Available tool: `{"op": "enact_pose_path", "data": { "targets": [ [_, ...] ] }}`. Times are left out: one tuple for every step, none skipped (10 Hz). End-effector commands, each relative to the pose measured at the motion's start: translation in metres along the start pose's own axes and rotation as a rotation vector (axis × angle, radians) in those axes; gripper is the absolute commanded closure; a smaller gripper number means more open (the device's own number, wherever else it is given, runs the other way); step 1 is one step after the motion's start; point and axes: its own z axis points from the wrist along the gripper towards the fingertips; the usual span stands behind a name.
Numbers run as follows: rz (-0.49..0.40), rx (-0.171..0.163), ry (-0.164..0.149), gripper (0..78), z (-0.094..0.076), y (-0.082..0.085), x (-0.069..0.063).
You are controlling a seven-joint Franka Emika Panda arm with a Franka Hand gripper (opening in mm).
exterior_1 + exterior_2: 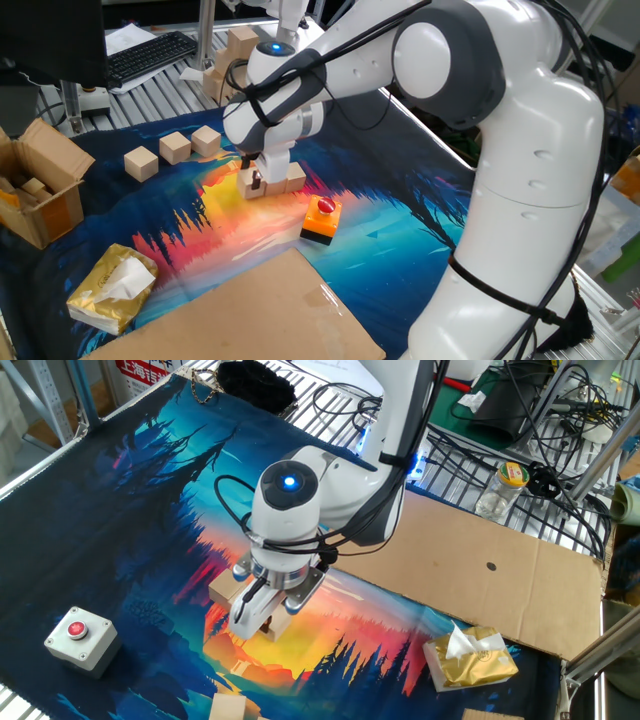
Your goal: Stack the blocks into a pyramid shape
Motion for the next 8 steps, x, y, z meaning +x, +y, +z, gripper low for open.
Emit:
{"op": "enact_pose_path", "data": {
  "targets": [
    [-0.028, -0.001, 0.008, 76.4, -0.0002, 0.0053, -0.0045],
    [-0.034, -0.001, 0.008, 76.4, 0.0, 0.0053, -0.0049],
    [-0.042, 0.002, 0.012, 76.4, 0.0008, 0.0051, -0.0063],
    [-0.049, 0.004, 0.012, 76.4, 0.0015, 0.0049, -0.0073],
    [-0.05, 0.004, 0.013, 76.4, 0.0018, 0.0048, -0.0073],
    [-0.053, 0.004, 0.017, 76.4, 0.0035, 0.0043, -0.0075],
    [-0.068, 0.003, 0.019, 76.4, 0.0045, 0.0034, -0.0079],
    [-0.08, 0.005, 0.027, 76.4, 0.0052, 0.0029, -0.0092]
  ]
}}
